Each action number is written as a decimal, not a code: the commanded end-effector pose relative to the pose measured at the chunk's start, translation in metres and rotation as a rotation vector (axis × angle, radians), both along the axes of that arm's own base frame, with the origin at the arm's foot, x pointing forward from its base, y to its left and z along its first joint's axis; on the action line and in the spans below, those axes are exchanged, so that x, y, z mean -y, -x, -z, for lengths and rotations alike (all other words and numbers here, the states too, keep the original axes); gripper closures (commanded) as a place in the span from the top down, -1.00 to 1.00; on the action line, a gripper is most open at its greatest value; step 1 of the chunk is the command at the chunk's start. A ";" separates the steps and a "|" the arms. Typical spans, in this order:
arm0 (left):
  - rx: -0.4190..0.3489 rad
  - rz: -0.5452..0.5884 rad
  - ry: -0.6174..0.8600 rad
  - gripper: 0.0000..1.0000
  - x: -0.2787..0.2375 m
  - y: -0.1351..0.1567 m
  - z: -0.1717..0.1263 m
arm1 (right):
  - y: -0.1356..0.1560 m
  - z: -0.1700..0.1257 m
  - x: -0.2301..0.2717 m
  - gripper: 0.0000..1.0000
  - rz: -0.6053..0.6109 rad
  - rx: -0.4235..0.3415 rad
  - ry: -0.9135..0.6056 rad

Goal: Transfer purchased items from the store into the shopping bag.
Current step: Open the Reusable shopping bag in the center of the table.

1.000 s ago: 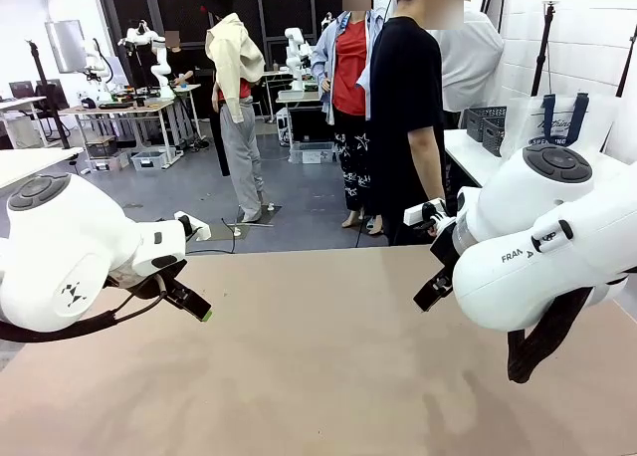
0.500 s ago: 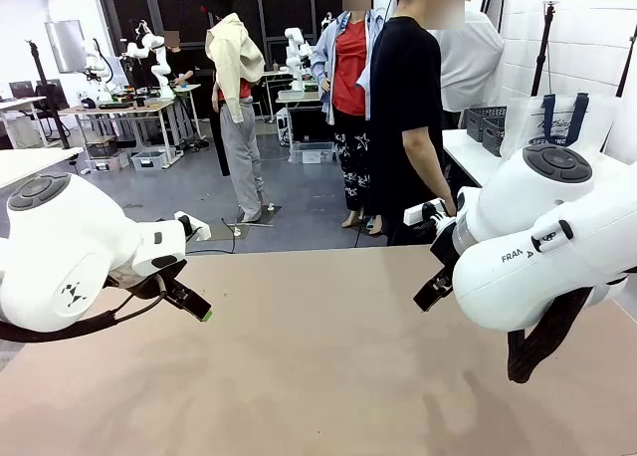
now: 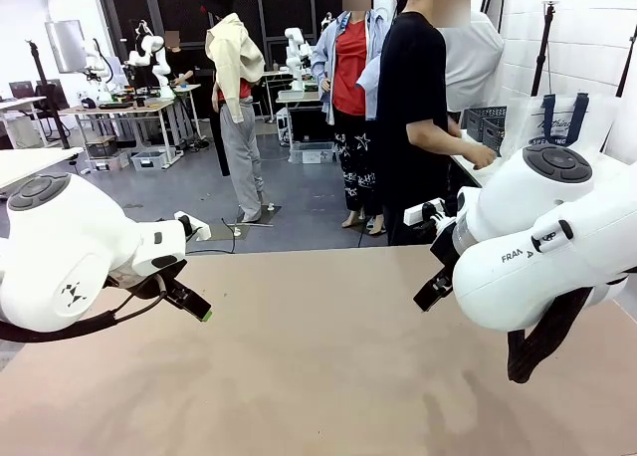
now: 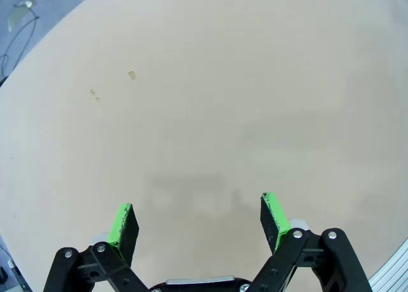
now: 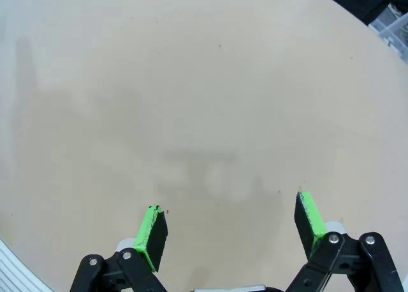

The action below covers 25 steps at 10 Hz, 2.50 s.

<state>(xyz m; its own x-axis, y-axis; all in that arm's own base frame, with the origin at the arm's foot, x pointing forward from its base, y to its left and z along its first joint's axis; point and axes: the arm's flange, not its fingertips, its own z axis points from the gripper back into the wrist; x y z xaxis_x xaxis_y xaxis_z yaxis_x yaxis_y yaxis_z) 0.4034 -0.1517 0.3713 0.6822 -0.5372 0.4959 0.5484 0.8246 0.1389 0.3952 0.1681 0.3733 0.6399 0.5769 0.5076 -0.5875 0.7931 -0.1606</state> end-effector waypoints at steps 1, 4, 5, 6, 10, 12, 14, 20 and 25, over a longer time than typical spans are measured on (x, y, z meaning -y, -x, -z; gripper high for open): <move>0.000 -0.001 0.000 1.00 -0.001 0.000 0.000 | 0.000 0.000 0.000 1.00 0.000 0.000 -0.001; 0.000 -0.001 0.000 1.00 -0.001 0.000 0.000 | 0.000 0.000 0.000 1.00 0.000 0.000 -0.001; 0.000 -0.001 0.000 1.00 -0.001 0.000 0.000 | 0.000 0.000 0.000 1.00 0.000 0.000 -0.001; 0.000 -0.001 0.000 1.00 -0.001 0.000 0.000 | 0.000 0.000 0.000 1.00 0.000 0.000 -0.001; 0.000 -0.001 0.000 1.00 -0.001 0.000 0.000 | 0.000 0.000 0.000 1.00 0.000 0.000 -0.001; 0.000 -0.001 0.000 1.00 -0.001 0.000 0.000 | 0.000 0.000 0.000 1.00 0.000 0.000 -0.001; 0.000 -0.001 0.000 1.00 -0.001 0.000 0.000 | 0.000 0.000 0.000 1.00 0.000 0.000 -0.001; 0.000 -0.001 0.000 1.00 -0.001 0.000 0.000 | 0.000 0.000 0.000 1.00 0.000 0.000 -0.001; 0.000 -0.001 0.000 1.00 -0.001 0.000 0.000 | 0.000 0.000 0.000 1.00 0.000 0.000 -0.001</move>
<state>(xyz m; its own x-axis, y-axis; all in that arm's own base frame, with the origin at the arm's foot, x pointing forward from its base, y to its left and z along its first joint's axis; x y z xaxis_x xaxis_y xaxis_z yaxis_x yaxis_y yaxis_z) 0.4033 -0.1518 0.3713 0.6821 -0.5374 0.4959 0.5485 0.8245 0.1390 0.3952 0.1681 0.3733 0.6399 0.5769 0.5076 -0.5875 0.7931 -0.1606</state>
